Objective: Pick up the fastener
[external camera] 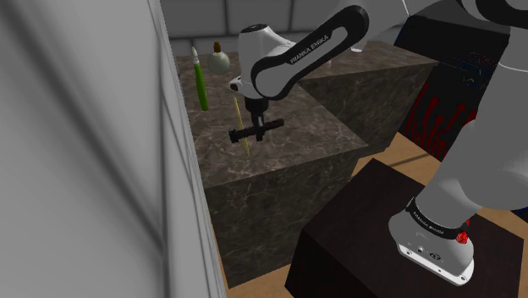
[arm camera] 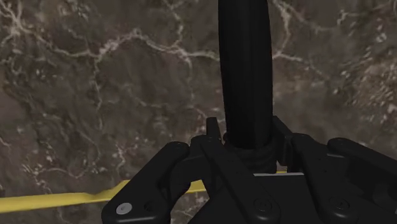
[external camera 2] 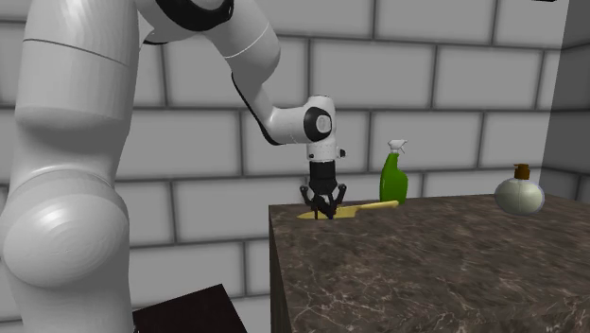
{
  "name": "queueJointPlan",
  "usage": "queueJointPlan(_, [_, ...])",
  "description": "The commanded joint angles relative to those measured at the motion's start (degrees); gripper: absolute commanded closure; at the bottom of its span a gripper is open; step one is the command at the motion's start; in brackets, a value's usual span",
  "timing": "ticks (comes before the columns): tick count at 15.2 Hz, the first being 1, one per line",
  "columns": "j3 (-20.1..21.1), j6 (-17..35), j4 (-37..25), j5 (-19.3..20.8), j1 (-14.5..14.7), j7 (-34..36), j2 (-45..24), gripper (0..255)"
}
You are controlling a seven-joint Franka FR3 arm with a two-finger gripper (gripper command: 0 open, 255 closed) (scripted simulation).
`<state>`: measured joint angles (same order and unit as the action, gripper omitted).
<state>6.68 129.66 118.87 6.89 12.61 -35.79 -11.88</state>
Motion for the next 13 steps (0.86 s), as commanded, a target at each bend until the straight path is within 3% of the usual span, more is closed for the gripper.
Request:
queueJointPlan(1, [0.1,-1.4,-0.6,-0.2,0.0,-0.2,0.8,255])
queueJointPlan(13, [0.3,-8.5,-3.9,-1.3,-0.1,-1.2,4.6,255])
